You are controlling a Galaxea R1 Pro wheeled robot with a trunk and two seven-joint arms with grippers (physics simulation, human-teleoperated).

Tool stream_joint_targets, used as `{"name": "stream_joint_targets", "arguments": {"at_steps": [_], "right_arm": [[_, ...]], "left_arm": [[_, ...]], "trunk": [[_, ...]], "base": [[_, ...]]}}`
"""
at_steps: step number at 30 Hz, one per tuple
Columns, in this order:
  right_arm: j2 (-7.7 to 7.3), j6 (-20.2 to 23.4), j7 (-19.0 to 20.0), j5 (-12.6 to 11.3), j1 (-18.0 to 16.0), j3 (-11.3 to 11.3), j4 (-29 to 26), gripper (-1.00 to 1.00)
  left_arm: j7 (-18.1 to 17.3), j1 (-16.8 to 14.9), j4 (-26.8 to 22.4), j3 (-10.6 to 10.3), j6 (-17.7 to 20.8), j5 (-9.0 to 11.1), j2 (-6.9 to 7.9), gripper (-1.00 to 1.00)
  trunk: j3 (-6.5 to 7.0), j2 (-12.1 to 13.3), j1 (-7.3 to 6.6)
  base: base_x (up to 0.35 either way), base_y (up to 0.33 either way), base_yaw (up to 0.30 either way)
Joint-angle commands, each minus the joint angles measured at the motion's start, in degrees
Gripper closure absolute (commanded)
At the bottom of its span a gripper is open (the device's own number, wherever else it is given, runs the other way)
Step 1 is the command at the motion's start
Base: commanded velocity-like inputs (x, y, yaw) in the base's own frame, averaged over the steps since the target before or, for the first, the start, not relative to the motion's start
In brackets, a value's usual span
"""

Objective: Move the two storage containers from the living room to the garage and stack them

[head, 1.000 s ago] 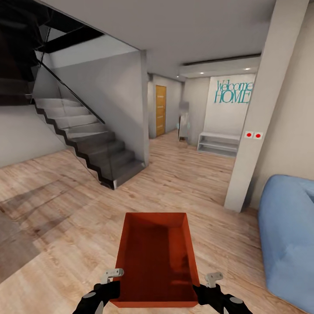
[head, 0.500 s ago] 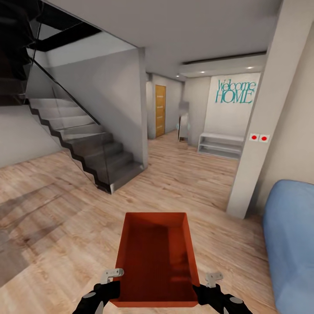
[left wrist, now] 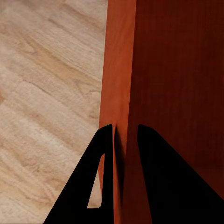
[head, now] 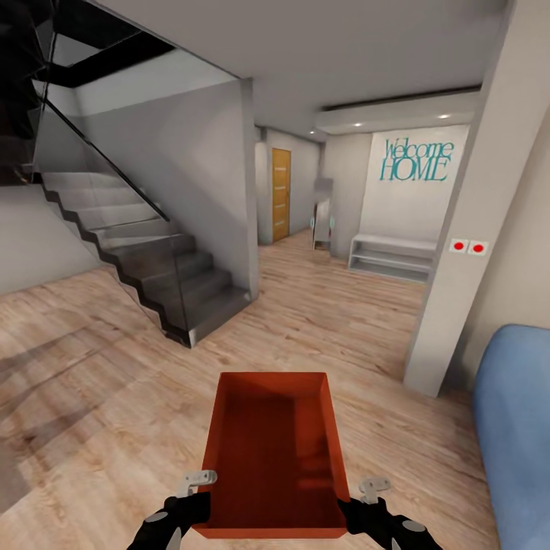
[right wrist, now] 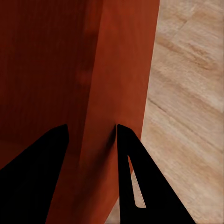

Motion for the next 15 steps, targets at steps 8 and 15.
{"name": "stream_joint_targets", "arguments": {"at_steps": [8, 15], "right_arm": [[0.85, -0.10, 0.57, 0.86, 0.01, 0.33, 0.13, 1.00], [0.85, -0.10, 0.53, 0.91, 0.01, 0.30, 0.13, 1.00]], "left_arm": [[0.26, -0.06, -0.24, 0.39, 0.35, -0.01, -0.34, 1.00], [0.26, -0.06, -0.24, 0.39, 0.36, -0.01, -0.34, 1.00]], "trunk": [[-0.08, -0.07, 0.05], [-0.08, -0.07, 0.05]], "base": [[0.327, -0.069, 0.000], [0.327, -0.095, 0.000]]}}
